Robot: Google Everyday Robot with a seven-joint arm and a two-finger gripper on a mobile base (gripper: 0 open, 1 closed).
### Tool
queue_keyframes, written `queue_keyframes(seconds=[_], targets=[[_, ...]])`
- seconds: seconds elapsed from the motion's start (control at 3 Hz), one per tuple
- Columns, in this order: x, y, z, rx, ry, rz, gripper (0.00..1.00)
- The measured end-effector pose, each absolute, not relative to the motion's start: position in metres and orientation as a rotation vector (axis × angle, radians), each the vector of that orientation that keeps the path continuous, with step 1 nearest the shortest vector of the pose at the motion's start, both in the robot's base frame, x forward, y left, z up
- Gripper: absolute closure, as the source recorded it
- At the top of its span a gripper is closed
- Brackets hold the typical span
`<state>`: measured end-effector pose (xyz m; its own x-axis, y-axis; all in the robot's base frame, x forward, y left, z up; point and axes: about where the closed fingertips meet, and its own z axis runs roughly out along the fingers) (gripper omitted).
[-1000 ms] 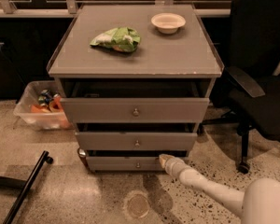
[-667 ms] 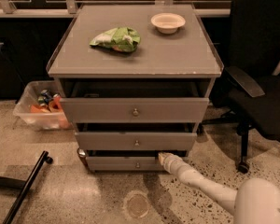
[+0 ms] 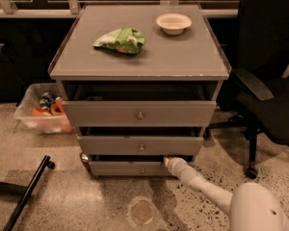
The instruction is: Open bottom drawer
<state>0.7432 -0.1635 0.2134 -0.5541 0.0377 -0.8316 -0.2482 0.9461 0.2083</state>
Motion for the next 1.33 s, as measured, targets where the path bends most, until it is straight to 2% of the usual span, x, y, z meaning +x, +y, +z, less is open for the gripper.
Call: queue_keyframes(seconds=[1.33], targets=[[0.752,-0.165,0.193,-0.114,2.179,0.364,1.0]])
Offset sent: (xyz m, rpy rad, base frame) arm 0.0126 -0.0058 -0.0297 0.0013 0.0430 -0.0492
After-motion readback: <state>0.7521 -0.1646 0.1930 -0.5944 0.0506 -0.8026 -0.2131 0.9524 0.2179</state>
